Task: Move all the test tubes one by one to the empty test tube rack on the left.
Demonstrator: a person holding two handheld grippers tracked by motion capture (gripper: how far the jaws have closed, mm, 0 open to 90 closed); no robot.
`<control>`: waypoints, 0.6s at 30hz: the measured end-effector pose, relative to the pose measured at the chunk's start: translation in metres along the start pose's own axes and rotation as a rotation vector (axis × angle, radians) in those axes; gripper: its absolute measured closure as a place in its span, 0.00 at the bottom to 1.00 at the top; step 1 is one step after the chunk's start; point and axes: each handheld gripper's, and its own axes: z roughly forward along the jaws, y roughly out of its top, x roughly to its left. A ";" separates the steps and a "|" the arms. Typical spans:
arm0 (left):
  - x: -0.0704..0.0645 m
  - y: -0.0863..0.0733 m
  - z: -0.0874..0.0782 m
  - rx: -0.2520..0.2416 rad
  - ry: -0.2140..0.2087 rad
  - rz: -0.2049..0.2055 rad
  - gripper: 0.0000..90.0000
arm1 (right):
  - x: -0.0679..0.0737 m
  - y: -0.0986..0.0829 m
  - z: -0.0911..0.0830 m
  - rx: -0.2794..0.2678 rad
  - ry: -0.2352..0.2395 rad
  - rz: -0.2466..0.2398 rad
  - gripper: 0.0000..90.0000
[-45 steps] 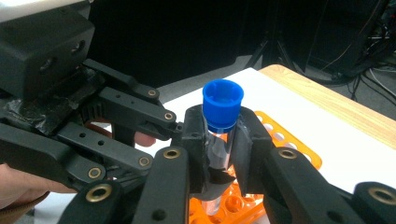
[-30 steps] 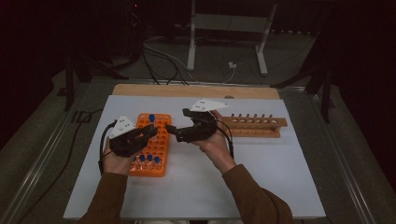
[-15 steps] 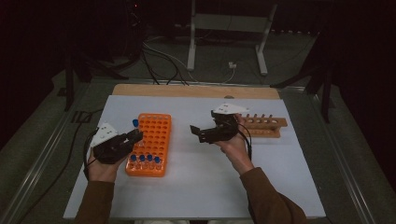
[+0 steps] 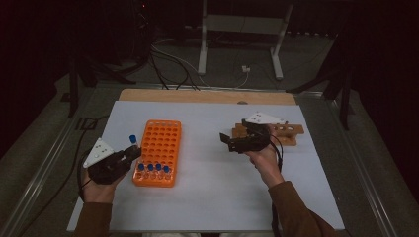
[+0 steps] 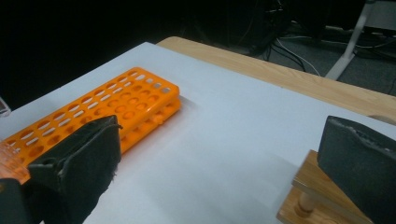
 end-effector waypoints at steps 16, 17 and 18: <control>-0.002 -0.012 -0.006 0.005 0.000 -0.005 0.87 | -0.010 -0.007 -0.007 0.000 -0.020 0.008 0.00; -0.002 -0.013 -0.007 0.006 0.000 -0.005 0.87 | -0.010 -0.007 -0.007 0.000 -0.023 0.007 0.00; -0.002 -0.014 -0.008 0.005 0.001 -0.006 0.87 | -0.011 -0.008 -0.007 -0.001 -0.024 0.008 0.00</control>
